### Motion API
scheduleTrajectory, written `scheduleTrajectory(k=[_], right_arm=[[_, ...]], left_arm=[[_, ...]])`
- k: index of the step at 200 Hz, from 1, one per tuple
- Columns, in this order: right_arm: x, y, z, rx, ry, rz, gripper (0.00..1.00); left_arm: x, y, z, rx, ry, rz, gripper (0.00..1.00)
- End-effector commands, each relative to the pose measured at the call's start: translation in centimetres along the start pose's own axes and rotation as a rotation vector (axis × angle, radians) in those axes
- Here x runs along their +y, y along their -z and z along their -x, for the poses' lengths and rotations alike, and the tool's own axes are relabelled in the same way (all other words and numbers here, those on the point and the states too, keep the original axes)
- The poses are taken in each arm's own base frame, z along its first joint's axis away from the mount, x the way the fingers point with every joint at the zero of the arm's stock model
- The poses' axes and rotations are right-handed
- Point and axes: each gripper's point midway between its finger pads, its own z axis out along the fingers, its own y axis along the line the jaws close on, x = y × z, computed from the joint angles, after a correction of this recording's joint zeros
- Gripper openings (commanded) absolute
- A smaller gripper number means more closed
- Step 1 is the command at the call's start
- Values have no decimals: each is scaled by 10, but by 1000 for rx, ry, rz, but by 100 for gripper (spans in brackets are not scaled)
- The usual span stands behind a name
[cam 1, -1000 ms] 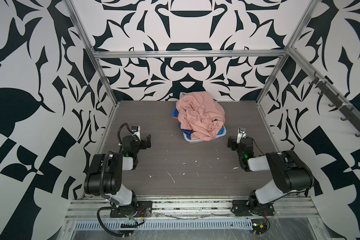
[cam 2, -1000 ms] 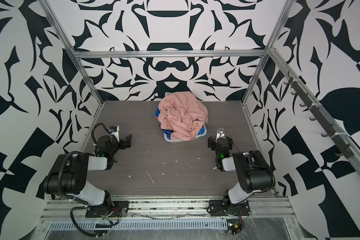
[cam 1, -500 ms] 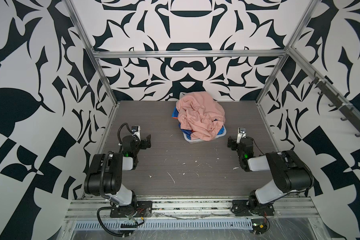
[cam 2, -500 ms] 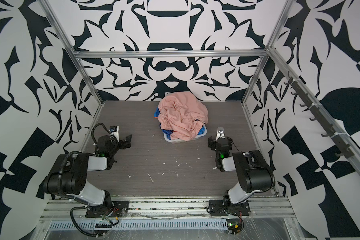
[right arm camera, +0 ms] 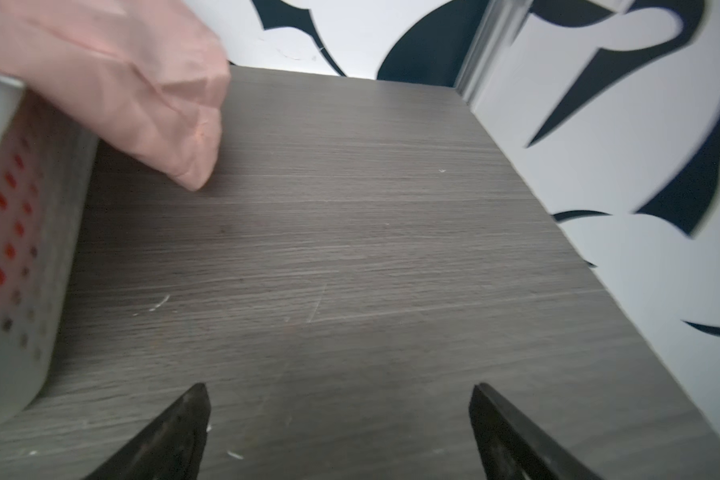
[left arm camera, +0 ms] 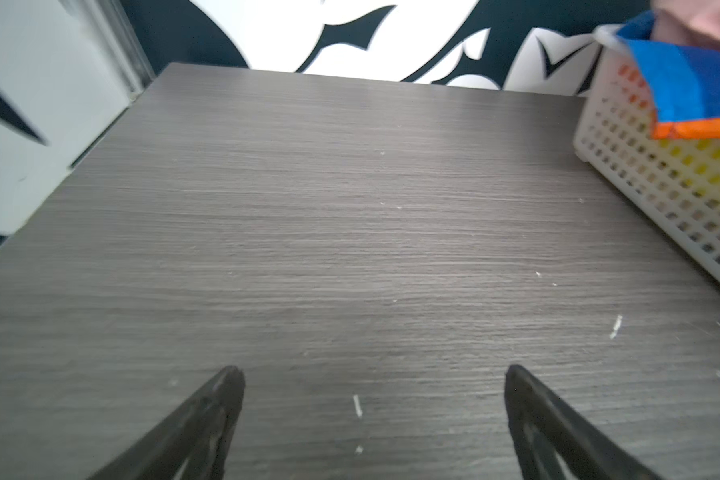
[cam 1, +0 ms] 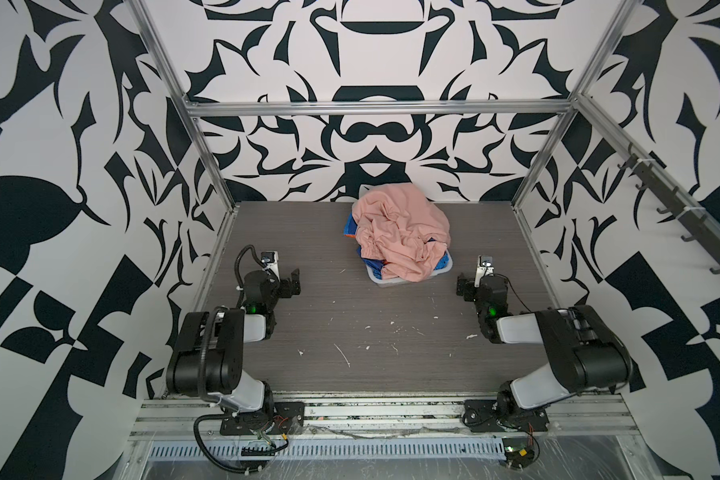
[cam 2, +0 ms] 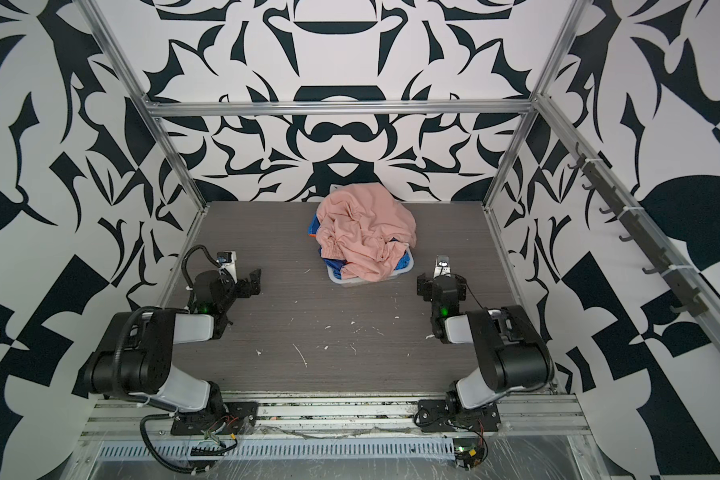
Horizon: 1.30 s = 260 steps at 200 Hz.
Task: Fold and stack the shorts
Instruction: 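Grasp the pink shorts in the basket with the right gripper while the left arm approaches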
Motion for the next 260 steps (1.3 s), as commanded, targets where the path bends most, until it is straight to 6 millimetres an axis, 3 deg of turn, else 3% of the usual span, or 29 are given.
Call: scheduleTrajectory(k=[1,21,41,61,73,85,108,122,138,167,193,228,242,260], right_arm=[[-32,16,52,-46,-80,-161,100],[-40,24,73,-46,-132,-199,99],[-46,37,88,-8,-263,-213,99],[-9,40,114,3,-260,17,100],[3,35,122,43,-301,61,100],[21,24,126,128,-300,119,99],[73,9,129,269,-242,245,100],[101,2,129,308,-198,277,100],[120,-13,122,373,-178,288,99],[137,-43,105,494,-139,270,99],[128,-67,92,541,-86,197,99],[84,-85,64,617,-95,109,97],[67,-84,62,621,-85,82,97],[56,-72,80,581,-52,78,98]], left_arm=[[15,12,31,43,77,113,100],[18,24,47,116,165,162,100],[-1,45,89,47,238,80,100],[-37,54,120,-33,407,-129,99],[-64,54,131,-31,472,-227,99],[-93,51,133,2,446,-290,100],[-152,48,134,71,351,-387,99],[-178,38,126,130,338,-432,100],[-200,38,124,170,347,-481,100],[-226,44,112,234,341,-529,100],[-237,47,96,289,331,-547,100],[-241,58,92,337,317,-576,100],[-239,64,95,329,300,-576,100],[-234,69,99,300,286,-562,99]])
